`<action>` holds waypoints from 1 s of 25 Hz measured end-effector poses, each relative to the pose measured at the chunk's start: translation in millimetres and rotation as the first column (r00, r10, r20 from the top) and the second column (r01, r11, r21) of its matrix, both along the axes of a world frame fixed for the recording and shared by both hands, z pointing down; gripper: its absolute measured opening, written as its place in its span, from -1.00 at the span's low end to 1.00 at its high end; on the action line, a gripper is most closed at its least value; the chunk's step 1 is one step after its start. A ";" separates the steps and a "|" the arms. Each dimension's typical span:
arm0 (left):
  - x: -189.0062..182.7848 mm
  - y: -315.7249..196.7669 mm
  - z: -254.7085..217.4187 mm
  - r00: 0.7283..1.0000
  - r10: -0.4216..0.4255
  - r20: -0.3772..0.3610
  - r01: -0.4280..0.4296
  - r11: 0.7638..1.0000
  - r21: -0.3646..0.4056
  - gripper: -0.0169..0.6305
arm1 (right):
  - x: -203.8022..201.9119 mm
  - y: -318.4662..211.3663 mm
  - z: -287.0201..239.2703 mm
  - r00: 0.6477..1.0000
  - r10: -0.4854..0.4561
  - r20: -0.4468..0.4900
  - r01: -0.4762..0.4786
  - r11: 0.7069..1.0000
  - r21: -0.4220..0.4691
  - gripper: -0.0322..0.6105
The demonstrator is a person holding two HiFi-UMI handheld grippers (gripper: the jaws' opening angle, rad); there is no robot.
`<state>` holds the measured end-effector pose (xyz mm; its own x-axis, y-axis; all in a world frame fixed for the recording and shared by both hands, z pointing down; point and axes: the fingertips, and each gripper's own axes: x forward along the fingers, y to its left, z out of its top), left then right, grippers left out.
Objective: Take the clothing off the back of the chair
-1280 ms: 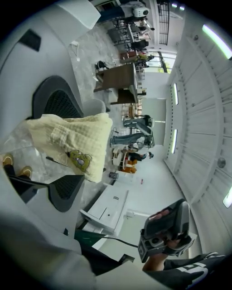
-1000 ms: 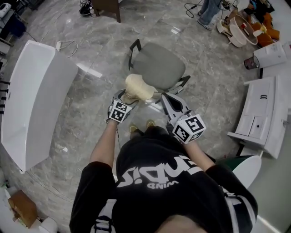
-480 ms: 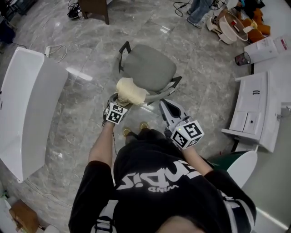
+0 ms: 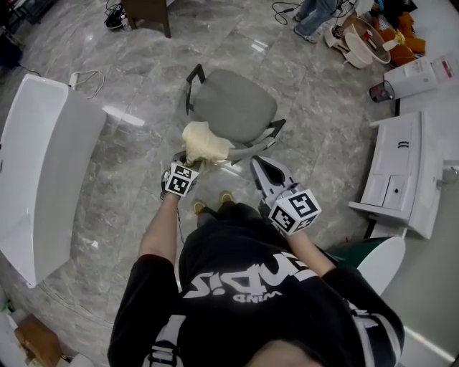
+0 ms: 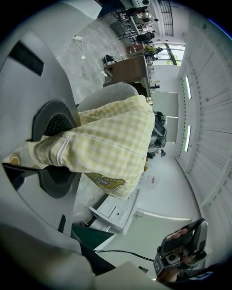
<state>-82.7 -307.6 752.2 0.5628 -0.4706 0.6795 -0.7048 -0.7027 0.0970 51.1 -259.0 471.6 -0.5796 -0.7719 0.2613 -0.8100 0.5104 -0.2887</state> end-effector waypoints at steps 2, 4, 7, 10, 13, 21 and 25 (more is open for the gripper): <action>0.3 1.6 -1.4 1.000 -0.002 -0.012 0.002 1.000 -0.012 -0.62 | -1.2 -0.2 0.4 1.000 -0.004 0.002 0.004 1.000 -0.001 -0.86; -0.2 3.4 -4.0 1.000 -0.004 -0.010 0.004 1.000 -0.017 -0.66 | -2.0 0.2 0.4 1.000 -0.007 0.003 0.007 1.000 0.000 -0.86; -1.5 6.4 -6.4 1.000 -0.012 0.002 0.012 1.000 -0.025 -0.67 | -1.0 0.4 -0.3 1.000 -0.007 0.007 0.007 1.000 0.001 -0.86; -3.5 9.4 -10.4 1.000 -0.020 0.017 0.020 1.000 -0.021 -0.68 | 0.5 0.8 0.2 1.000 -0.006 0.010 0.006 1.000 0.003 -0.86; -4.2 12.1 -22.3 1.000 -0.023 0.006 0.023 1.000 0.002 -0.69 | 1.5 1.8 -0.2 1.000 -0.006 0.014 0.006 1.000 0.007 -0.86; -0.4 15.7 -74.7 0.997 -0.057 -0.047 0.062 0.992 0.108 -0.69 | 6.5 2.3 -2.9 1.000 0.003 0.025 -0.004 1.000 0.022 -0.86; 2.2 17.3 -91.6 0.996 -0.072 -0.058 0.079 0.988 0.135 -0.70 | 8.1 2.8 -6.8 0.999 0.009 0.032 -0.010 0.999 0.036 -0.86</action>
<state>-80.6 -290.3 660.6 0.5556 -0.5997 0.5759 -0.7528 -0.6569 0.0422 59.2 -256.3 464.8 -0.5796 -0.7861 0.2149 -0.8057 0.5133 -0.2955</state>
